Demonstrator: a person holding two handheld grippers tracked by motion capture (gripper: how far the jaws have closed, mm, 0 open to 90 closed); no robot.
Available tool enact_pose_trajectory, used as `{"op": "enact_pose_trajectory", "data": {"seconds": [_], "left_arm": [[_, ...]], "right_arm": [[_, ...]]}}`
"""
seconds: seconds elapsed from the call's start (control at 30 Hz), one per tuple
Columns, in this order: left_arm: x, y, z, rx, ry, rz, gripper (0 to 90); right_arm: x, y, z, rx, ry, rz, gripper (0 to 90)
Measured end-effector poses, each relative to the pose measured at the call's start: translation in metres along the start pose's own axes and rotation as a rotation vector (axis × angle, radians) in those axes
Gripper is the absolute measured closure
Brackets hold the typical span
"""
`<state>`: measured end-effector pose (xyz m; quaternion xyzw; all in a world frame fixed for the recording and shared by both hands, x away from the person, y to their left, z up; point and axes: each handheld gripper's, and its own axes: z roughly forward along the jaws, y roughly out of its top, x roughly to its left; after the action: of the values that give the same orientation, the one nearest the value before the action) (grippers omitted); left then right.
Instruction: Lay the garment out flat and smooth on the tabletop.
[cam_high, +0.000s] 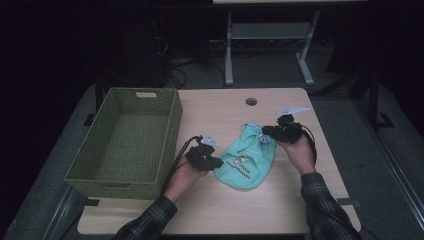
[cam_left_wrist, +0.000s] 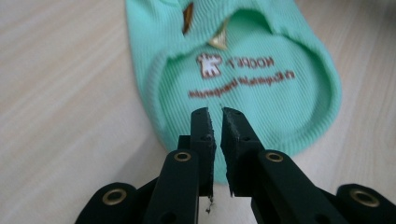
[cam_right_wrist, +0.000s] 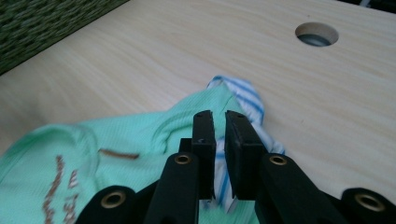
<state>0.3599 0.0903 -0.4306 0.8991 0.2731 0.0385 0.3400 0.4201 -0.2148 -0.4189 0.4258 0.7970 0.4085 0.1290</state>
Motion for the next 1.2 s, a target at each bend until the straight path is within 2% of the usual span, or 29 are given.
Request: {"op": "enact_pose_trajectory", "data": {"seconds": [0.13, 0.37, 0.47, 0.57, 0.73, 0.9, 1.1, 1.2], "left_arm": [[0.007, 0.012, 0.003, -0.013, 0.026, 0.008, 89.4], [0.021, 0.037, 0.016, -0.028, 0.059, 0.020, 89.7], [0.023, 0.044, 0.025, -0.022, 0.061, 0.030, 89.7], [0.025, 0.049, 0.038, 0.005, 0.064, 0.043, 89.7], [0.026, 0.050, 0.054, 0.032, 0.069, 0.058, 89.7], [0.026, 0.048, 0.066, 0.061, 0.074, 0.050, 89.7], [0.024, 0.043, 0.063, 0.090, 0.074, 0.059, 89.7], [0.021, 0.038, 0.059, 0.097, 0.055, 0.054, 89.7]], "right_arm": [[0.006, -0.015, -0.007, 0.010, 0.019, -0.007, 89.5], [0.017, -0.043, -0.011, 0.052, 0.040, -0.027, 89.8], [0.023, -0.051, -0.013, 0.067, 0.049, -0.030, 89.8], [0.028, -0.059, -0.016, 0.079, 0.052, -0.044, 89.8], [0.040, -0.071, -0.021, 0.102, 0.063, -0.058, 89.8], [0.047, -0.081, -0.019, 0.147, 0.079, -0.062, 89.8], [0.047, -0.086, -0.018, 0.171, 0.080, -0.072, 89.8], [0.045, -0.087, -0.019, 0.175, 0.066, -0.073, 89.8]]}}
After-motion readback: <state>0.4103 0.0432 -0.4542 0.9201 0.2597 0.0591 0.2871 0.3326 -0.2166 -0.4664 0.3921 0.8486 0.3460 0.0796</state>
